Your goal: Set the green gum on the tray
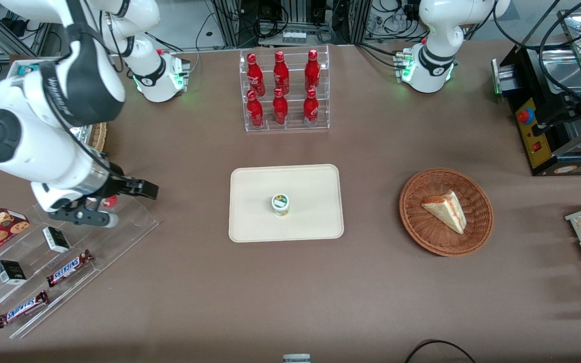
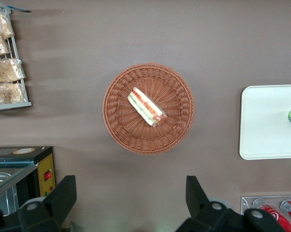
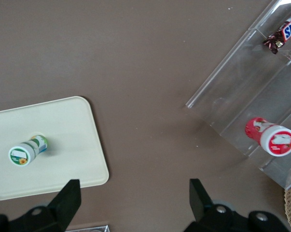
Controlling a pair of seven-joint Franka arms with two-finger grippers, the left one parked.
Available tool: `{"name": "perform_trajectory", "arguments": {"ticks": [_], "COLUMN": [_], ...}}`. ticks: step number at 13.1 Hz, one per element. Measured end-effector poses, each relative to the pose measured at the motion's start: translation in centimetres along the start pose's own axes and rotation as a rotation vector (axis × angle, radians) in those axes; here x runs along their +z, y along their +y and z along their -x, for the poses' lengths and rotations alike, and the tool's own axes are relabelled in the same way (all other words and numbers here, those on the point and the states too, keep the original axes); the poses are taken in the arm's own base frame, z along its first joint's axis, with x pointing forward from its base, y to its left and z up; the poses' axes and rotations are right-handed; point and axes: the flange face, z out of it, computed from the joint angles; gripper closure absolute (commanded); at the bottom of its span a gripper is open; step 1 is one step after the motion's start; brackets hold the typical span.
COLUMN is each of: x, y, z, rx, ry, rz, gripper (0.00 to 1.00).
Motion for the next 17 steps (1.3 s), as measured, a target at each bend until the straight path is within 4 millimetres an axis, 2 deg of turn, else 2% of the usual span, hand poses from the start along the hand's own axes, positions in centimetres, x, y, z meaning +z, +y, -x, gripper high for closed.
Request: {"name": "perform_trajectory", "arguments": {"ticks": [6,14,17], "x": [-3.3,-6.8,-7.8], "y": [6.1,12.9,14.1], "z": [0.8,3.5,4.6], "rx": [-0.004,0.026,0.027], "ry": [-0.005,-0.015,-0.029], "rz": [-0.018,-0.006,-0.004], "gripper": [0.0,0.0,0.0]}}
